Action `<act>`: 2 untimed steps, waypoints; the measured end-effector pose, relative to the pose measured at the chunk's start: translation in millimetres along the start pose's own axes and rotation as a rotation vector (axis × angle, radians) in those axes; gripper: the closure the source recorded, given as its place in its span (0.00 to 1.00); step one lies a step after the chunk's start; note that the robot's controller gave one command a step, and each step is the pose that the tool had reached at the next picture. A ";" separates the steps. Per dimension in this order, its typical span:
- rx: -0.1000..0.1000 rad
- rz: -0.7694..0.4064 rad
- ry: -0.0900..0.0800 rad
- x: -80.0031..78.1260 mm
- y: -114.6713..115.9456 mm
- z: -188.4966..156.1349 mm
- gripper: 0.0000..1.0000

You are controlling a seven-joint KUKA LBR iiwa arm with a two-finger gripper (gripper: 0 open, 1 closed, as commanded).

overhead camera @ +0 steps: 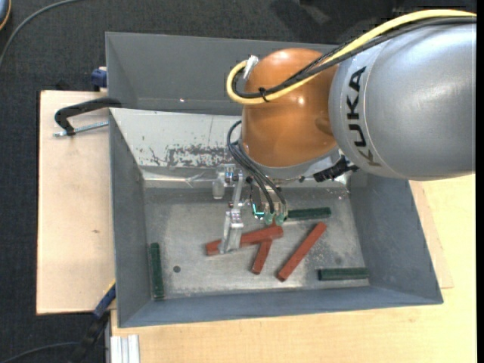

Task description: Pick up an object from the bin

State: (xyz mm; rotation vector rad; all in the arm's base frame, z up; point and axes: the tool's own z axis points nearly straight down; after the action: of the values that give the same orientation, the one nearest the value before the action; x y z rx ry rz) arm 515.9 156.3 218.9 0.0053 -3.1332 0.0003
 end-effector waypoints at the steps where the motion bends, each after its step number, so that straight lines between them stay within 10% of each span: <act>1: 0.002 0.004 -0.002 -22.4 -76.1 152.4 0.00; 2: -0.002 0.002 -0.008 -23.9 -73.3 148.0 1.00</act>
Offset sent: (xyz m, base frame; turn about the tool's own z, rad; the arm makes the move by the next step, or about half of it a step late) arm 0.0223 -0.0742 -0.1489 0.0012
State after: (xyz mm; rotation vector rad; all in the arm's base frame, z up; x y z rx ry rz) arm 538.8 83.0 70.7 0.0022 -3.1415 -0.0026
